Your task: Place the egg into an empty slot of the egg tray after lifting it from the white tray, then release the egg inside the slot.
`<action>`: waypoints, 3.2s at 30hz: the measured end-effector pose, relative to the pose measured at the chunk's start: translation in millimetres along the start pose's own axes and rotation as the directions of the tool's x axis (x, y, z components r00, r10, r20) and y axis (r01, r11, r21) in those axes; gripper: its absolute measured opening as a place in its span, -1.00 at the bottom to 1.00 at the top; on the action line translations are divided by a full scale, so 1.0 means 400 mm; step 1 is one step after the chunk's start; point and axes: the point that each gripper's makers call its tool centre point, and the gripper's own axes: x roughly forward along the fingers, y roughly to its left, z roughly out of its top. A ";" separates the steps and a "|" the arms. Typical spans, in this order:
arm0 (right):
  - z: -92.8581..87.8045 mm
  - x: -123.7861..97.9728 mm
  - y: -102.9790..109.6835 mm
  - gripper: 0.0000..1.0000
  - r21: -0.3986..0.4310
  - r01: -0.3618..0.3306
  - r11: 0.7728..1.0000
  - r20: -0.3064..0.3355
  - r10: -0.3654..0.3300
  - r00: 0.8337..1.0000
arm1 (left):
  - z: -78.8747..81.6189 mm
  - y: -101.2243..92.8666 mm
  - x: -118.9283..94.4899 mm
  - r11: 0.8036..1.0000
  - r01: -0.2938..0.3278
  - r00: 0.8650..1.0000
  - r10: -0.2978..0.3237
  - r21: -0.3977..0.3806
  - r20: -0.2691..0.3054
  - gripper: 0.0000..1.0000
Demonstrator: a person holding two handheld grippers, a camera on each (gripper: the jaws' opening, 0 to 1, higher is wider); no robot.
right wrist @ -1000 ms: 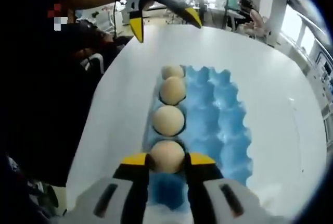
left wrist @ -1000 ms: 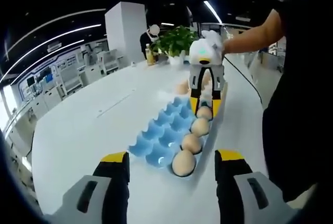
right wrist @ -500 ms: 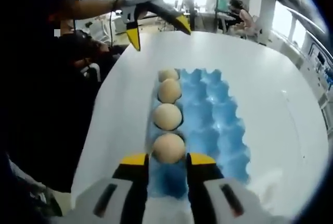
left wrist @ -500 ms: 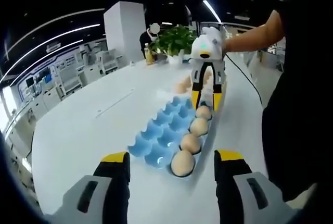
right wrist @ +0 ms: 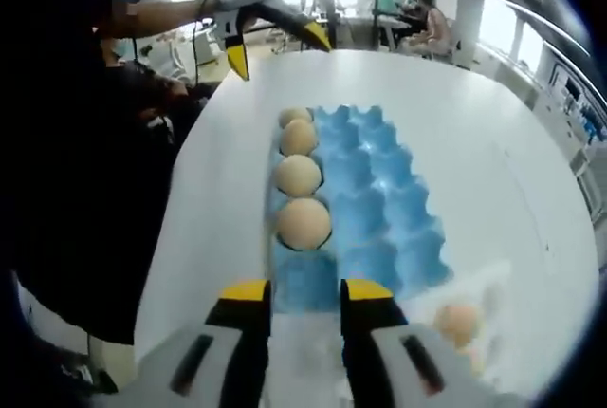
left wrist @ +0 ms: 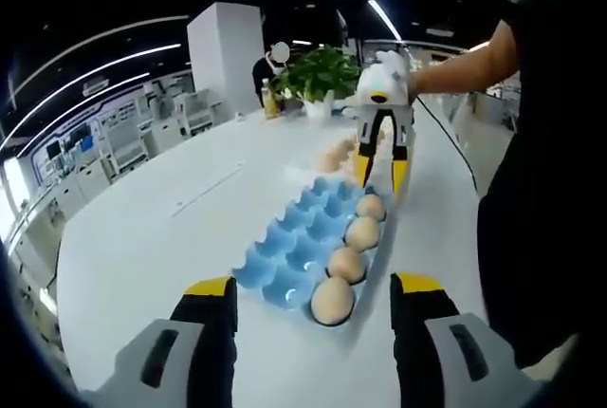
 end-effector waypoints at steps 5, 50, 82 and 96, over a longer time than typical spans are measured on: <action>-0.056 -0.034 -0.003 -0.42 0.025 0.031 0.999 -0.033 -0.031 0.999 | -0.001 0.004 -0.002 1.000 -0.004 1.000 0.004 -0.001 -0.001 0.31; -0.515 -0.378 -0.063 -0.42 0.250 0.391 0.886 -0.371 -0.285 0.884 | 0.008 -0.005 0.007 1.000 0.005 1.000 -0.005 0.016 -0.006 0.26; -0.538 -0.346 -0.063 -0.46 0.142 0.219 0.965 -0.455 -0.133 0.880 | 0.015 0.005 0.004 1.000 -0.016 1.000 0.016 0.003 0.002 0.22; -0.525 -0.359 -0.056 -0.55 0.114 0.291 0.950 -0.473 -0.205 0.857 | -0.009 0.005 -0.011 1.000 -0.022 1.000 0.022 -0.005 -0.006 0.18</action>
